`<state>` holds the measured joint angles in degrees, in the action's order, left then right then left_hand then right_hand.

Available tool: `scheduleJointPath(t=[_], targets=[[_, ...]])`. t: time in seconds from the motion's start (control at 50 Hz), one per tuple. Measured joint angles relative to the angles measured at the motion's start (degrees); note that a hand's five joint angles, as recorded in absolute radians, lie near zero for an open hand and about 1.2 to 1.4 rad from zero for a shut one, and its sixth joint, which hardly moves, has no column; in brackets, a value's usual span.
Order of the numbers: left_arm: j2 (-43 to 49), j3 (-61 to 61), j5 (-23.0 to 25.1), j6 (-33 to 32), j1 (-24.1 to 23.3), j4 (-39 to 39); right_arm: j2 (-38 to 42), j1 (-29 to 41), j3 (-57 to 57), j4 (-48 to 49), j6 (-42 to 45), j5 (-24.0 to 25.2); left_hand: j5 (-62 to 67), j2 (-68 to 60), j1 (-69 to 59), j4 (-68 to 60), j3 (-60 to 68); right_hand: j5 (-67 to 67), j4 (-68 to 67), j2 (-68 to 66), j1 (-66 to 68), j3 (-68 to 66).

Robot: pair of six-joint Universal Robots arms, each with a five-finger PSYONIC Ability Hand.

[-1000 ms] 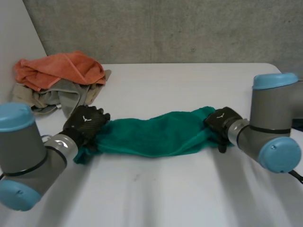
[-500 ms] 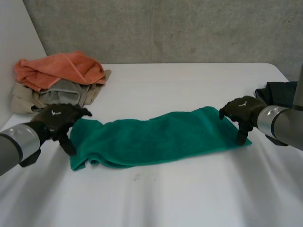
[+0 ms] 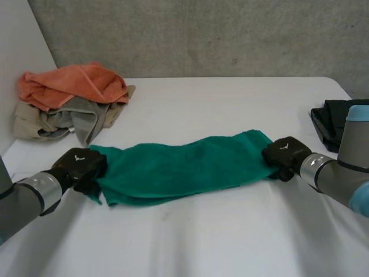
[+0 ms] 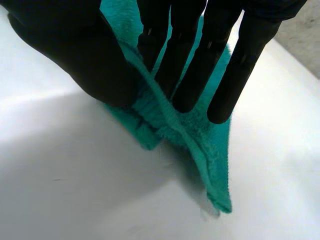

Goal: Fold the laundry.

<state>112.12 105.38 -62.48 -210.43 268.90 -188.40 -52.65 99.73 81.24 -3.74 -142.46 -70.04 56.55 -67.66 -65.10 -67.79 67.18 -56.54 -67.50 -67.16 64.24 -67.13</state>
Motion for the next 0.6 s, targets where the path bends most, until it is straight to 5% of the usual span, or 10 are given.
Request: scheduleJointPath(t=[0.2, 0.36, 0.6], targets=[[-8.4, -3.2, -0.5, 1.1, -2.6, -0.9, -7.6, -0.3, -0.4, 2.4, -2.6, -2.4, 0.1, -0.7, 0.0, -0.7, 0.8, 0.0, -0.9, 0.0, 0.0, -0.7], [-24.6, -8.3, -0.3, 11.7, -2.6, -0.3, -21.6, -0.4, -9.1, -12.7, -2.3, -2.7, 0.1, -0.8, 0.0, -0.7, 0.9, 0.0, -1.0, 0.0, 0.0, -0.7], [-30.5, -13.9, 0.0, 16.3, -2.0, 5.2, -23.9, -0.6, -28.5, -30.2, -1.6, -2.9, 0.1, -0.8, 0.0, -0.8, 0.9, 0.0, -1.1, 0.0, 0.0, -0.7]])
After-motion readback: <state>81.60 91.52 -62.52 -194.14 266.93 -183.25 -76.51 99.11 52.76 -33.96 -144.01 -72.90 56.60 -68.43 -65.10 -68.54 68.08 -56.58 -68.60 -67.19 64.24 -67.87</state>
